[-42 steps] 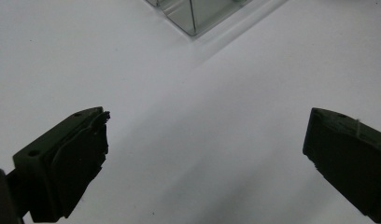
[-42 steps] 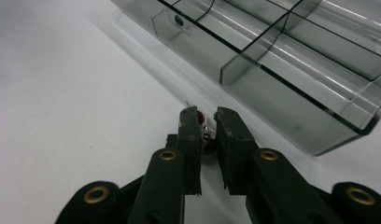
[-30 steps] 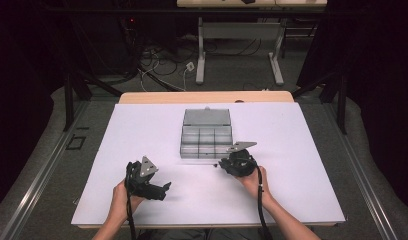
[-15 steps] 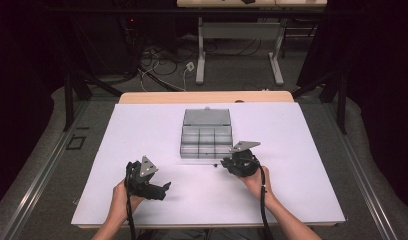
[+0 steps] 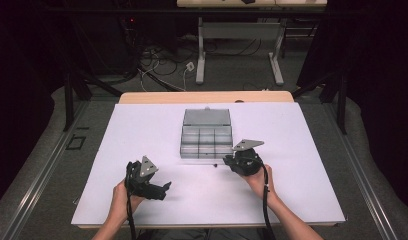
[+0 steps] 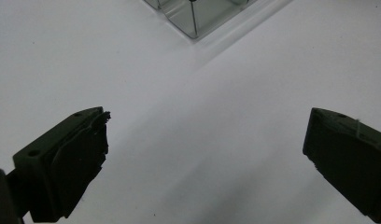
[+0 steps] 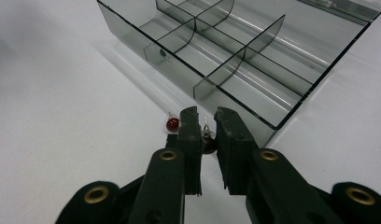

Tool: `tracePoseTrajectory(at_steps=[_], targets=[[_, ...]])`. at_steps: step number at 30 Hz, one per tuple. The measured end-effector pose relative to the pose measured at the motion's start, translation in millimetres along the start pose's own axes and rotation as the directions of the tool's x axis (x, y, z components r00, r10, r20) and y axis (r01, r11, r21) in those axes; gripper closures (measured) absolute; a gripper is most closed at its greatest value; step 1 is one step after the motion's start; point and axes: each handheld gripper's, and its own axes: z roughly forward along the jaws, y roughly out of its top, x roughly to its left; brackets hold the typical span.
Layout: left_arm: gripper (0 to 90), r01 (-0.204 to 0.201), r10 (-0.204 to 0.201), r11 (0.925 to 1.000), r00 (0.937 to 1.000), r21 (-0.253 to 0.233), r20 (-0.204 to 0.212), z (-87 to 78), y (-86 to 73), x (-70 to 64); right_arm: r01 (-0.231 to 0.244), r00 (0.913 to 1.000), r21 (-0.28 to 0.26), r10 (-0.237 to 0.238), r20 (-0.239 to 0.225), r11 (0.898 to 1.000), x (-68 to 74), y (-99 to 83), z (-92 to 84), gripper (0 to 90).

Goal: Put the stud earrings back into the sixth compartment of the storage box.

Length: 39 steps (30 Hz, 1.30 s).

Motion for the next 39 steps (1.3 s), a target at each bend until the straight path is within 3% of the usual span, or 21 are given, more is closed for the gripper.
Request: tracePoseTrajectory(at_steps=[6, 23, 39], targets=[[0.1, 0.003, -0.003, 1.0, 1.0, 0.001, 0.005, -0.2, 0.2, 0.1, -0.005, 0.9999, -0.032, 0.006, 0.014, 0.999, -3.0, 2.8, -4.8, 80.8], [0.1, 0.002, -0.002, 1.0, 1.0, 0.002, 0.004, 0.8, 0.3, -0.5, -0.002, 0.9993, -0.056, 0.004, 0.037, 0.998, -5.4, 9.1, -10.1, 80.8], [0.1, -0.002, 0.002, 1.0, 1.0, 0.01, 0.009, 1.7, 1.4, -1.9, -0.005, 0.9981, -0.094, 0.011, 0.06, 0.996, -10.9, 18.7, -6.0, 80.8]])
